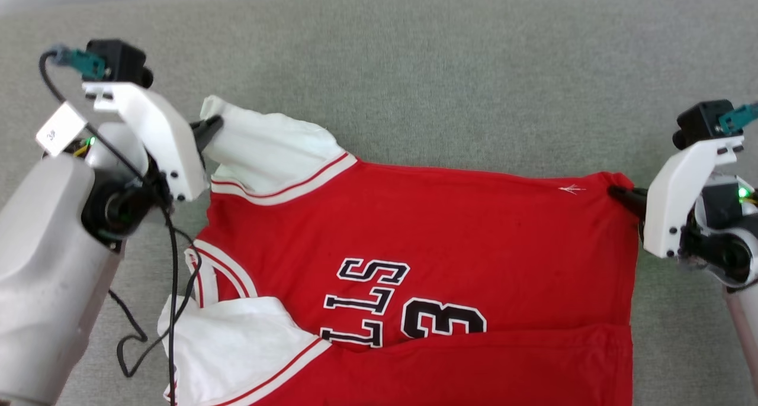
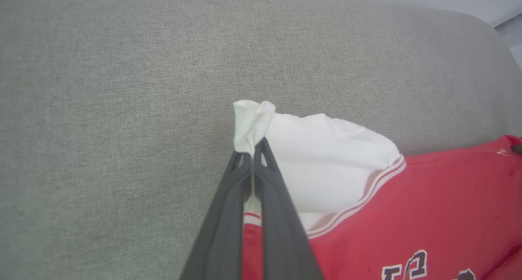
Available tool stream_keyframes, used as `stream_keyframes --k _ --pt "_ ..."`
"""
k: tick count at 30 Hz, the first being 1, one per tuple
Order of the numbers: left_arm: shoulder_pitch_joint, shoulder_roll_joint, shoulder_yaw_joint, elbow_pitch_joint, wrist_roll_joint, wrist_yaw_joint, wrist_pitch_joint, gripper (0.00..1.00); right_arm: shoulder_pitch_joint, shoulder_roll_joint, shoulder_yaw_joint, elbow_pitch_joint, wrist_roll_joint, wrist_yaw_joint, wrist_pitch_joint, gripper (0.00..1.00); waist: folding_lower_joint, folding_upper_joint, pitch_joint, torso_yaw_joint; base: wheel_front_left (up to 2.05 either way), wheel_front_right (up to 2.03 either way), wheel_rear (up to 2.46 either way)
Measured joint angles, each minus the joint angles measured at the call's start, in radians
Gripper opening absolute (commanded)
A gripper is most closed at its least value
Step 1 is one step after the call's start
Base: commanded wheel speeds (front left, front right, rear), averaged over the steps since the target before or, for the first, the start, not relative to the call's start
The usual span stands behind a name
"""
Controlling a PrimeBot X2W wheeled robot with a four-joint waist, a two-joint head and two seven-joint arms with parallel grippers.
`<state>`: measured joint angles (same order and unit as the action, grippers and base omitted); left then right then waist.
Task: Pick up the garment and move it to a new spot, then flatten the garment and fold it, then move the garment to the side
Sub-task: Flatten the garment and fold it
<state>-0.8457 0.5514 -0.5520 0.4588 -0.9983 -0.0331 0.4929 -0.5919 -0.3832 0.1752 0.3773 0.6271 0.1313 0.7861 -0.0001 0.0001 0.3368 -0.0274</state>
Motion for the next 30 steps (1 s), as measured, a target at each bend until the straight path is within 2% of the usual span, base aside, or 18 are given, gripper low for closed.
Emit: stream_keyframes --k 6,15,22,27,29,30 --pt "0.149 0.036 0.033 -0.07 -0.029 0.034 -0.065 0.0 0.152 -0.007 -0.045 -0.102 -0.022 0.0 -0.057 0.0 -0.0001 0.0 -0.079 0.004 0.0 0.0 0.0" --pt "0.479 0.068 0.08 -0.232 -0.093 0.124 -0.172 0.0 0.411 0.06 -0.137 -0.212 -0.067 0.0 -0.106 0.0 0.0 0.0 -0.175 0.015 0.0 0.0 0.0" --pt "0.718 0.077 0.106 -0.338 -0.146 0.193 -0.223 0.0 0.556 0.105 -0.195 -0.233 -0.078 0.0 -0.135 0.0 -0.0001 0.0 -0.215 0.033 0.0 0.0 0.0" --pt "0.828 0.062 0.084 -0.331 -0.167 0.221 -0.225 0.0 0.628 0.13 -0.211 -0.216 -0.083 0.0 -0.174 0.0 -0.0001 0.0 -0.237 0.036 0.0 0.0 0.0" --pt "0.839 0.035 0.069 -0.313 -0.166 0.22 -0.233 0.0 0.646 0.148 -0.214 -0.204 -0.082 0.0 -0.192 0.36 0.0 0.0 -0.243 0.038 0.0 0.0 0.0" --pt "0.84 0.022 0.063 -0.3 -0.168 0.214 -0.234 0.0 0.655 0.156 -0.214 -0.201 -0.083 0.0 -0.208 1.0 -0.0001 0.0 -0.246 0.039 0.0 0.0 0.0"
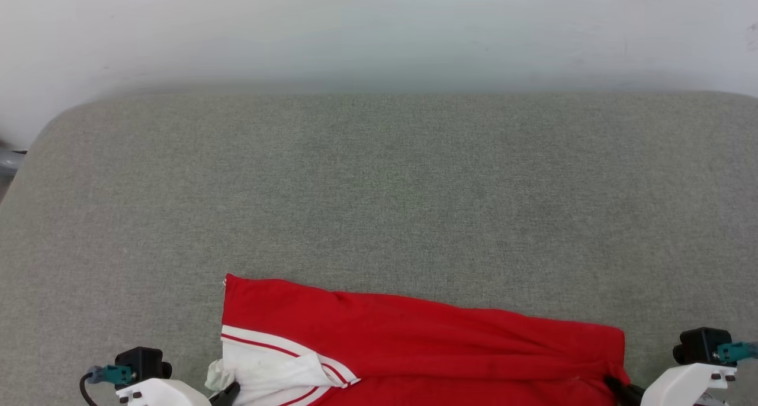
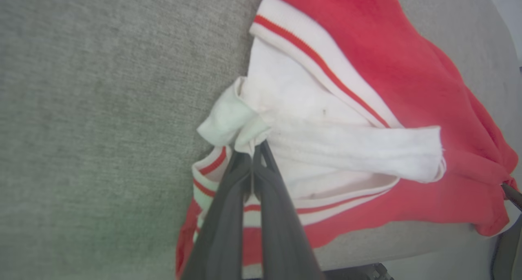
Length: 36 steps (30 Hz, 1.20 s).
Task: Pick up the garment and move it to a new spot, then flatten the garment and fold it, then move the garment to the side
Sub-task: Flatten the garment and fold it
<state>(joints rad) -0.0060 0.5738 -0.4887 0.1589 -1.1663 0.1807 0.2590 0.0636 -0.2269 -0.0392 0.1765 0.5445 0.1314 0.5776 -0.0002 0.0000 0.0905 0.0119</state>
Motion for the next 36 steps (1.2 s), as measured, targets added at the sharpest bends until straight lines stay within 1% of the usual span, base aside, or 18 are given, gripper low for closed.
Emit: stream_keyframes --k 1,2,3,4,7,9,12,14,18,21,25,29,33,36 --pt "0.0 -0.009 -0.004 0.014 0.001 -0.006 -0.008 0.31 0.005 0.005 0.0 0.004 0.0 0.0 -0.017 1.0 0.0 0.0 -0.002 0.001 0.0 0.0 0.0" --pt "-0.002 -0.018 -0.006 0.03 0.004 -0.014 -0.019 0.31 0.01 0.011 0.0 0.009 0.0 0.0 -0.028 1.0 0.0 0.0 -0.005 0.002 0.0 0.0 0.0" --pt "-0.005 -0.026 -0.009 0.04 0.006 -0.016 -0.03 0.77 0.017 0.014 0.002 0.011 0.0 0.0 -0.044 1.0 0.0 0.0 -0.008 0.003 0.0 0.0 0.0" --pt "-0.008 -0.032 -0.015 0.051 0.015 -0.023 -0.038 1.0 0.021 0.016 0.006 0.01 0.0 0.0 -0.062 1.0 0.0 0.0 -0.011 0.004 0.0 0.0 0.0" --pt "-0.025 -0.05 -0.021 0.063 0.036 -0.041 -0.072 1.0 0.029 0.019 0.011 -0.007 0.0 0.0 -0.104 1.0 0.0 0.0 -0.018 0.003 0.0 0.0 0.0" --pt "-0.04 -0.05 -0.024 0.061 0.061 -0.049 -0.098 1.0 0.03 0.014 0.008 -0.03 0.0 0.0 -0.12 1.0 0.0001 0.0 -0.021 0.001 0.0 0.0 0.0" --pt "-0.066 -0.048 -0.018 0.048 0.093 -0.054 -0.146 1.0 0.03 0.002 -0.01 -0.08 0.002 0.0 -0.127 1.0 0.0001 0.0 -0.024 -0.001 0.0 0.0 0.0" --pt "-0.083 -0.049 -0.02 0.021 0.121 -0.053 -0.173 1.0 0.036 -0.007 -0.026 -0.114 0.002 0.0 -0.112 1.0 0.0002 0.0 -0.028 0.0 0.0 0.0 0.0" --pt "-0.118 -0.046 -0.009 -0.023 0.191 -0.035 -0.259 1.0 0.045 -0.026 -0.079 -0.173 0.003 0.0 -0.047 1.0 0.0001 0.0 -0.032 0.007 0.0 0.0 0.0" --pt "-0.134 -0.056 0.014 -0.05 0.236 -0.012 -0.351 1.0 0.053 -0.042 -0.129 -0.206 -0.002 0.0 0.014 1.0 0.0001 0.0 -0.032 0.016 0.0 0.0 0.0" --pt "-0.151 -0.07 0.012 -0.069 0.314 -0.004 -0.455 1.0 0.065 -0.046 -0.165 -0.238 -0.02 0.0 0.099 1.0 0.0001 0.0 -0.021 0.034 0.0 0.0 0.0" --pt "-0.175 -0.082 0.018 -0.083 0.402 -0.004 -0.509 1.0 0.066 -0.026 -0.17 -0.247 -0.031 0.0 0.149 1.0 0.0001 0.0 -0.002 0.051 0.0 0.0 0.0" --pt "-0.181 -0.117 0.044 -0.111 0.485 0.006 -0.519 1.0 0.063 0.012 -0.143 -0.228 -0.037 0.0 0.163 1.0 0.0003 0.0 0.021 0.065 0.0 0.0 0.0" --pt "-0.175 -0.146 0.069 -0.147 0.533 0.005 -0.519 1.0 0.055 0.033 -0.119 -0.188 -0.038 0.0 0.169 1.0 0.0003 0.0 0.037 0.073 0.0 0.0 0.0"
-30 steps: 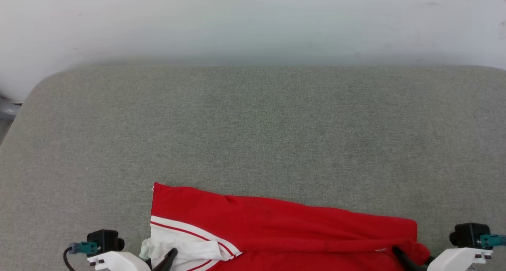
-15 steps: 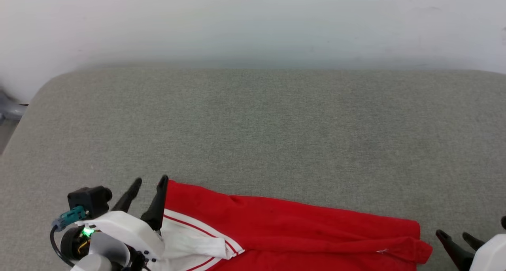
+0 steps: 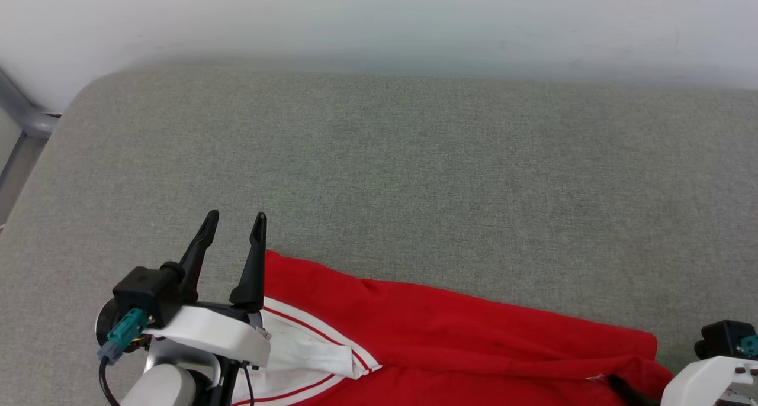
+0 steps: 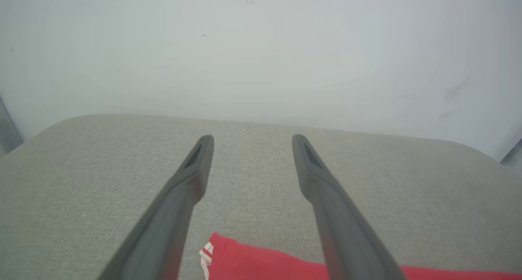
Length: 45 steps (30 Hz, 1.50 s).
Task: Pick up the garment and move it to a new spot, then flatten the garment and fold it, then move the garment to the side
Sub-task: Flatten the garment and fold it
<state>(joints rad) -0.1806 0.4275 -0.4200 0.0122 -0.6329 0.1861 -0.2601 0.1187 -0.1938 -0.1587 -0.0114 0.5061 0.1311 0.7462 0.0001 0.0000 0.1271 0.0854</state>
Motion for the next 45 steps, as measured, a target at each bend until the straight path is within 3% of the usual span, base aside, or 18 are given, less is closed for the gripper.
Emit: stream_keyframes --k 6,7,8,14,21,28,35,38,42,45 --pt "0.035 -0.016 0.018 -0.025 0.073 -0.027 -0.002 1.0 -0.036 0.0 0.064 0.103 0.027 0.0 -0.011 1.0 0.0 0.0 0.024 0.01 0.0 0.0 0.0" --pt "0.037 -0.018 0.02 -0.025 0.078 -0.026 -0.002 1.0 -0.037 -0.002 0.068 0.113 0.037 0.0 -0.012 0.45 0.0 0.0 0.025 0.011 0.0 0.0 0.0" --pt "0.039 -0.02 0.023 -0.025 0.082 -0.026 -0.002 1.0 -0.039 -0.005 0.073 0.12 0.044 0.0 -0.016 0.0 0.0 0.0 0.027 0.012 0.0 0.0 0.0" --pt "0.048 -0.035 0.047 -0.022 0.103 -0.028 -0.002 1.0 -0.056 -0.016 0.103 0.143 0.072 0.0 -0.039 0.0 0.0 0.0 0.021 0.007 0.0 0.0 0.0" --pt "0.088 -0.038 0.063 -0.013 0.123 -0.017 -0.002 1.0 -0.055 -0.05 0.097 0.085 0.072 0.0 -0.059 0.0 0.0 0.0 -0.021 -0.01 0.0 0.0 0.0" --pt "0.118 -0.025 0.065 -0.021 0.137 0.0 -0.001 1.0 -0.035 -0.108 0.011 0.059 0.066 0.0 0.0 0.0 -0.0001 0.0 -0.065 -0.034 0.0 0.0 0.0" --pt "0.134 -0.017 0.061 -0.024 0.14 0.009 0.002 1.0 -0.022 -0.151 -0.142 0.049 0.058 0.0 0.072 0.0 -0.0001 0.0 -0.087 -0.04 0.0 0.0 0.0" --pt "0.136 -0.015 0.061 -0.024 0.142 0.017 0.002 1.0 -0.024 -0.102 -0.192 0.044 0.128 0.0 0.139 0.0 -0.0001 0.0 -0.095 -0.039 0.0 0.0 0.0" --pt "0.141 -0.01 0.058 -0.027 0.142 0.018 0.008 1.0 -0.043 0.043 -0.221 0.039 0.325 0.0 0.292 0.0 -0.0001 0.0 -0.104 -0.035 0.0 0.0 0.0" --pt "0.142 -0.008 0.054 -0.029 0.142 0.021 0.012 1.0 -0.054 0.116 -0.237 0.041 0.449 0.0 0.392 0.0 -0.0001 0.0 -0.11 -0.026 0.0 0.0 0.0"
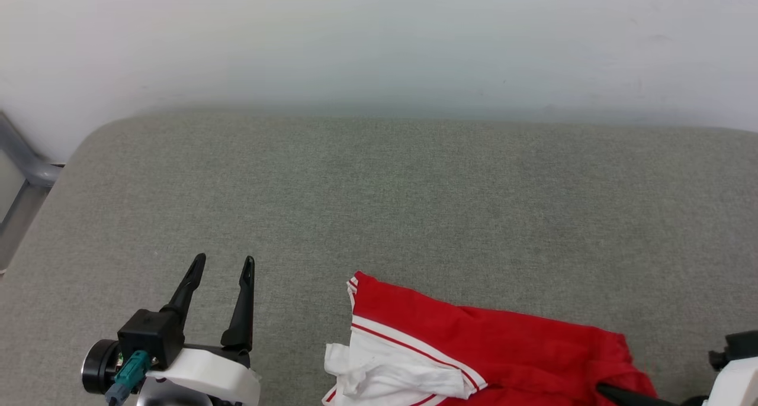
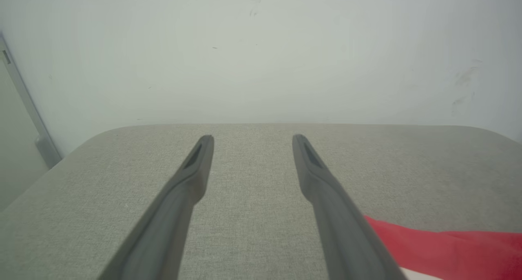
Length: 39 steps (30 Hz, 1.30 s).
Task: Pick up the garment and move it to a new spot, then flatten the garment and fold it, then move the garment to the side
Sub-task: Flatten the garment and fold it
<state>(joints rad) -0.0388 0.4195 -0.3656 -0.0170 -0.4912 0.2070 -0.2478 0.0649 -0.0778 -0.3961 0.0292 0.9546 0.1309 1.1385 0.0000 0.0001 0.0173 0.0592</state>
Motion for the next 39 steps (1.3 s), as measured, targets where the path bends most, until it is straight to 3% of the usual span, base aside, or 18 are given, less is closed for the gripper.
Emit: stream_keyframes --k 5,10,14,20,26,27,28,29,34,39 --pt "-0.002 0.0 -0.007 -0.004 -0.001 0.001 0.009 1.0 -0.01 0.022 0.052 0.082 0.272 0.0 0.069 0.0 0.0 0.0 -0.005 0.017 0.0 0.0 0.0" --pt "-0.02 0.0 -0.013 -0.01 -0.001 -0.002 0.016 1.0 -0.053 0.026 0.251 0.139 0.466 0.0 -0.027 0.0 0.0 0.0 0.009 0.04 0.0 0.0 0.0" --pt "-0.05 -0.005 -0.017 -0.014 0.001 -0.006 0.016 1.0 -0.11 0.026 0.408 0.147 0.553 0.0 -0.137 0.0 0.0 0.0 0.033 0.06 0.0 0.0 0.0" --pt "-0.092 -0.02 -0.019 -0.005 0.002 -0.017 0.011 1.0 -0.209 0.026 0.585 0.184 0.548 0.0 -0.291 0.0 0.0001 0.0 0.09 0.094 0.0 0.0 0.0" --pt "-0.118 -0.04 -0.019 0.024 0.002 -0.03 0.001 1.0 -0.267 0.026 0.66 0.275 0.467 0.0 -0.41 0.0 0.0001 0.0 0.152 0.122 0.0 0.0 0.0" --pt "-0.12 -0.044 -0.019 0.03 0.002 -0.031 -0.002 1.0 -0.27 0.027 0.668 0.286 0.463 0.0 -0.426 0.17 0.0001 0.0 0.159 0.124 0.0 0.0 0.0" --pt "-0.123 -0.047 -0.019 0.035 0.002 -0.031 -0.002 1.0 -0.271 0.027 0.677 0.296 0.457 0.0 -0.436 0.55 0.0001 0.0 0.165 0.126 0.0 0.0 0.0" --pt "-0.127 -0.048 -0.019 0.039 0.002 -0.033 -0.003 1.0 -0.272 0.027 0.687 0.301 0.456 0.0 -0.439 1.0 0.0001 0.0 0.169 0.126 0.0 0.0 0.0" --pt "-0.13 -0.052 -0.013 0.053 0.004 -0.037 -0.008 1.0 -0.276 0.028 0.705 0.283 0.449 0.0 -0.502 1.0 0.0002 0.0 0.164 0.107 0.0 0.0 0.0" --pt "-0.129 -0.05 -0.007 0.063 0.006 -0.04 -0.01 1.0 -0.28 0.01 0.716 0.173 0.421 0.0 -0.553 1.0 0.0001 0.0 0.135 0.076 0.0 0.0 0.0"
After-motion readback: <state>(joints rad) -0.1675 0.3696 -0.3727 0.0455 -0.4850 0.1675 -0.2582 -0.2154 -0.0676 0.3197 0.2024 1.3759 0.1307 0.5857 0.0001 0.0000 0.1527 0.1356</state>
